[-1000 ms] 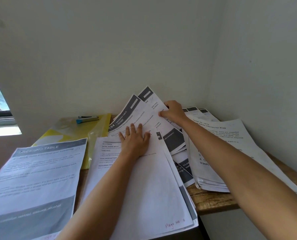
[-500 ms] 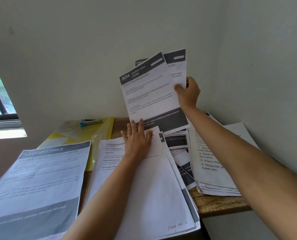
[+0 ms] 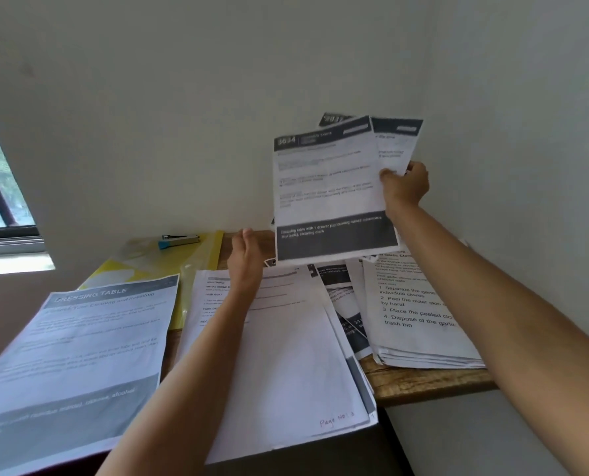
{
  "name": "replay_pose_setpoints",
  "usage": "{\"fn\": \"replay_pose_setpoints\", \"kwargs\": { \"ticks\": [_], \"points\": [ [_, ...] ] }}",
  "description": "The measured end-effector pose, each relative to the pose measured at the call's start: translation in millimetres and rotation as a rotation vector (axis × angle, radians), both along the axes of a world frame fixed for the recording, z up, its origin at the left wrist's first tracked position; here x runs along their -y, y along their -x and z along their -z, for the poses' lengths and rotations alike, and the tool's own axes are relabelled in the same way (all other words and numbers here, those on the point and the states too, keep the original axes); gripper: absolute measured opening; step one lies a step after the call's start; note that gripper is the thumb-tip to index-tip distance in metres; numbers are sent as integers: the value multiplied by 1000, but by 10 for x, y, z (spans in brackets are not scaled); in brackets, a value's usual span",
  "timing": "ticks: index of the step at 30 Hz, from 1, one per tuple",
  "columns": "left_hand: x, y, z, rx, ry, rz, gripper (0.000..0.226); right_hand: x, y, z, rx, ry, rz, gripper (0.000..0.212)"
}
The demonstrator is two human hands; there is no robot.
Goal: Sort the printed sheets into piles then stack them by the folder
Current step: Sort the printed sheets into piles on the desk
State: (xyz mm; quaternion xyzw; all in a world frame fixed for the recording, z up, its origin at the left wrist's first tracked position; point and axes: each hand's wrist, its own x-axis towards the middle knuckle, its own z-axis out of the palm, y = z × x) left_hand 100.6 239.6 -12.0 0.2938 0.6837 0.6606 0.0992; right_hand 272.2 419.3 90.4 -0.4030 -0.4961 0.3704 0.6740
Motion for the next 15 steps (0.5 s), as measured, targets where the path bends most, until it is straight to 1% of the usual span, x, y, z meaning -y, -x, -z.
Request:
{"fn": "replay_pose_setpoints", "kwargs": {
  "ticks": [3, 5, 7, 9, 11, 13, 15],
  "points": [
    [11, -2, 10, -14, -12, 8, 54, 33, -60, 301, 209, 126, -82, 25],
    [3, 11, 40, -64, 25, 16, 54, 78, -52, 507, 290, 186, -134, 26],
    [-15, 35, 76, -143, 94, 25, 55, 84, -13, 709, 388, 219, -173, 31],
    [-36, 67, 106, -252, 236, 23, 59, 102, 32, 865, 518, 212, -228, 38],
    [-52, 81, 153, -349, 364, 49, 69, 119, 89, 976, 651, 172, -302, 41],
    [-58, 84, 190, -414, 431, 74, 78, 151, 160, 1037, 778, 112, -378, 43],
    [-64, 83, 208, -472, 509, 73, 82, 200, 228, 1056, 897, 53, -459, 49]
  ]
}}
